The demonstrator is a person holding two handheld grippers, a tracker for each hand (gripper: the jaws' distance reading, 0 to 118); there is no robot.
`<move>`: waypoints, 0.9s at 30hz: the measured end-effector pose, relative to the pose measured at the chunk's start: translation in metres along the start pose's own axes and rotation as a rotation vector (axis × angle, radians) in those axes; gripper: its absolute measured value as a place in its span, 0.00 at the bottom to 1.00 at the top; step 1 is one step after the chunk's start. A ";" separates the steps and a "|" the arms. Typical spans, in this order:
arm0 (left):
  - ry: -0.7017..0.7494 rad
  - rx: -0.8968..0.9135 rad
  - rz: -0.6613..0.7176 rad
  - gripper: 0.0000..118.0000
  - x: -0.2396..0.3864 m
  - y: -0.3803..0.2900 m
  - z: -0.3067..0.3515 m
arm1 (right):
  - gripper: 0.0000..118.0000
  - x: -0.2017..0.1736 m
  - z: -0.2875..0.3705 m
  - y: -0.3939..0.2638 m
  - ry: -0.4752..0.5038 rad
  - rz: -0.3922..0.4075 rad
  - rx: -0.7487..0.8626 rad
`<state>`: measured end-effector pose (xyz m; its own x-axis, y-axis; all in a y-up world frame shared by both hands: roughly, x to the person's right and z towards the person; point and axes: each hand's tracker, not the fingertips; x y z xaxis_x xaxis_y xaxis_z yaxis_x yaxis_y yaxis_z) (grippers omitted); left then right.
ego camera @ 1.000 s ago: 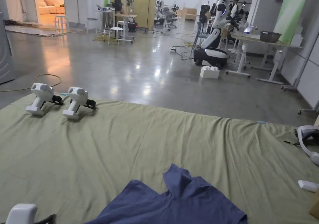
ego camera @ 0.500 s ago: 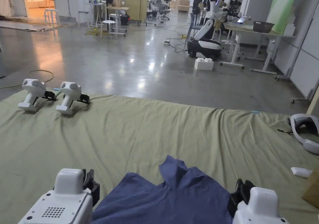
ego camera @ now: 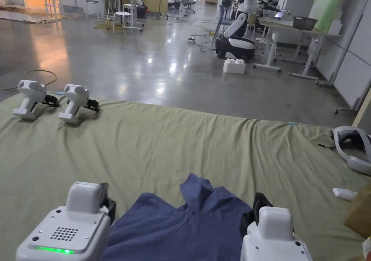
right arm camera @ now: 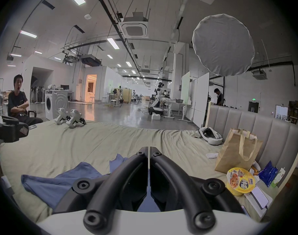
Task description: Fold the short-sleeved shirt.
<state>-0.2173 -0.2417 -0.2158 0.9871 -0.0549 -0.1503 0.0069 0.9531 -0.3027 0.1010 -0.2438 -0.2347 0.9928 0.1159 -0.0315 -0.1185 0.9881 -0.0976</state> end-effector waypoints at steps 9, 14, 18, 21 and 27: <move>0.045 -0.414 0.046 0.01 -0.096 -0.063 -0.028 | 0.04 -0.006 -0.014 -0.019 0.048 0.014 -0.075; 0.047 -0.638 0.152 0.01 -0.138 -0.097 -0.052 | 0.04 -0.013 -0.024 -0.030 0.091 0.013 -0.141; 0.087 -0.681 0.238 0.05 -0.159 -0.107 -0.063 | 0.04 -0.017 -0.029 -0.037 0.102 0.016 -0.175; 0.058 -0.741 0.327 0.55 -0.167 -0.112 -0.071 | 0.04 -0.018 -0.031 -0.041 0.105 0.025 -0.196; 0.093 -0.792 0.313 0.58 -0.159 -0.126 -0.074 | 0.04 -0.017 -0.037 -0.048 0.100 0.033 -0.227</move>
<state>-0.3870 -0.3748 -0.2231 0.9073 0.1190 -0.4033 -0.4122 0.4411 -0.7972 0.0889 -0.2971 -0.2661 0.9828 0.1256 -0.1357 -0.1631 0.9347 -0.3158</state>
